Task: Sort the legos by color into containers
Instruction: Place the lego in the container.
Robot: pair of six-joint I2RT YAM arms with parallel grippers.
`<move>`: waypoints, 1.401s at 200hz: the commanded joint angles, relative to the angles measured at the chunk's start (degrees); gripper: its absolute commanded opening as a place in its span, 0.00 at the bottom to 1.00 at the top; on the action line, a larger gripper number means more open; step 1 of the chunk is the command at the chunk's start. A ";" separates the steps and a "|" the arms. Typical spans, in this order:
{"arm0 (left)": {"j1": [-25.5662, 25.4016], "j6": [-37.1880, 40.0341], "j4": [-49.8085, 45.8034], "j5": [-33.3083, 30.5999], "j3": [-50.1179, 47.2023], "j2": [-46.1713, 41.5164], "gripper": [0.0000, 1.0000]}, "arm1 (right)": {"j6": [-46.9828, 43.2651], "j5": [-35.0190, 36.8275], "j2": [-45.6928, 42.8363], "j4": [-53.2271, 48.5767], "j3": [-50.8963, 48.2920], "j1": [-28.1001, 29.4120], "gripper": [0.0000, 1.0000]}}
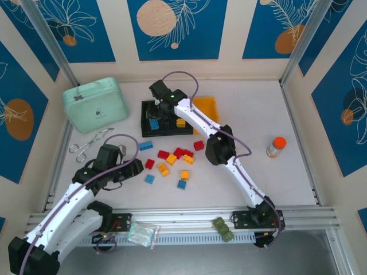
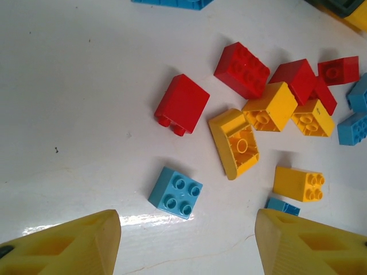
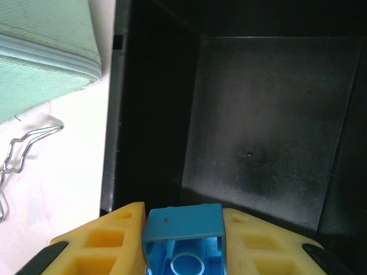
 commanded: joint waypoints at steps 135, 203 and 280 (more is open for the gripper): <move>0.92 0.59 2.42 3.55 -0.29 3.18 0.63 | -2.97 4.83 -8.53 -1.30 0.50 0.10 0.53; 0.88 3.05 6.93 8.40 1.82 6.78 0.64 | -4.92 6.82 -40.44 7.92 -42.39 0.60 0.53; -0.19 3.20 9.82 11.35 2.03 9.33 0.64 | -1.11 6.71 -58.16 6.30 -71.95 1.51 0.57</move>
